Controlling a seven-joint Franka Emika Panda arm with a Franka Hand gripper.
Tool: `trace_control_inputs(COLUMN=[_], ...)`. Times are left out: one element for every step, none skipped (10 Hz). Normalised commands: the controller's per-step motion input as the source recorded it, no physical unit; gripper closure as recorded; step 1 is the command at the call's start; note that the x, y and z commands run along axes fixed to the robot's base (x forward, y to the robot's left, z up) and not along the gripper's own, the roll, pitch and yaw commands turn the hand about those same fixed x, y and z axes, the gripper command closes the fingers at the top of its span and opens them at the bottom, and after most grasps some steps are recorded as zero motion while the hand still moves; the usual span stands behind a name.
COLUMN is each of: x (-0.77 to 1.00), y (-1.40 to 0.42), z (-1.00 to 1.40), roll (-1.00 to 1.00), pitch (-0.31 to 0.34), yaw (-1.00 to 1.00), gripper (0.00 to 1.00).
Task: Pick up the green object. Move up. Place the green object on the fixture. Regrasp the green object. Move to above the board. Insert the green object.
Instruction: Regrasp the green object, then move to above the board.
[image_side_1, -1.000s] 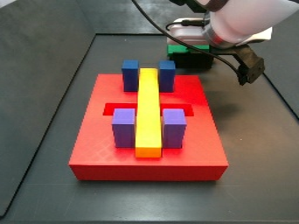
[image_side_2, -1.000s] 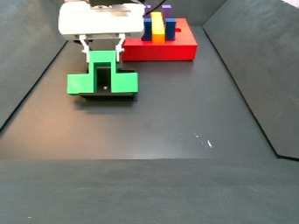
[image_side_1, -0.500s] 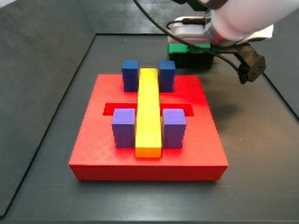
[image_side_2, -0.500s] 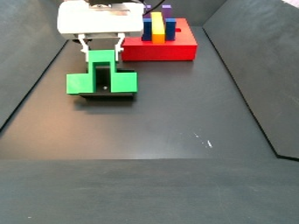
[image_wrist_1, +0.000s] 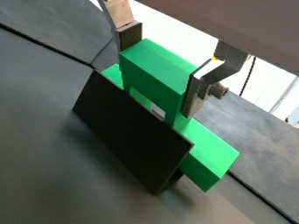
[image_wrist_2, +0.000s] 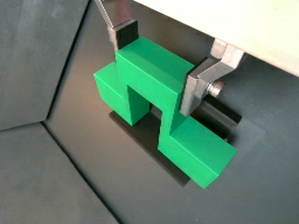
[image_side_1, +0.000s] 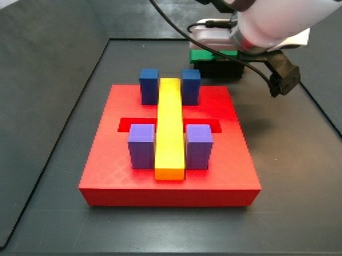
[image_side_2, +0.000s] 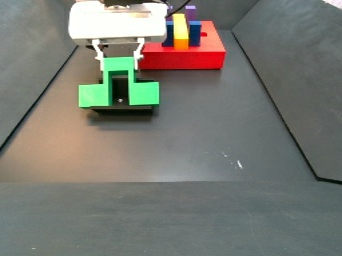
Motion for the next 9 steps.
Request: trace_control_inputs(x=[0.00,0.00,0.00,0.00,0.00,0.00,0.00,-0.03,-0.04], y=[0.00,0.00,0.00,0.00,0.00,0.00,0.02,0.03,0.03], z=[0.00,0.00,0.00,0.00,0.00,1.40,1.40,1.40,1.40], roll=[0.00,0.00,0.00,0.00,0.00,0.00,0.01,-0.07,-0.04], pitch=[0.000,0.000,0.000,0.000,0.000,0.000,0.009,-0.011,-0.001], yaw=[0.00,0.00,0.00,0.00,0.00,0.00,-0.03,-0.03,-0.03], gripper=[1.00,1.00,1.00,1.00,1.00,1.00,1.00,1.00,1.00])
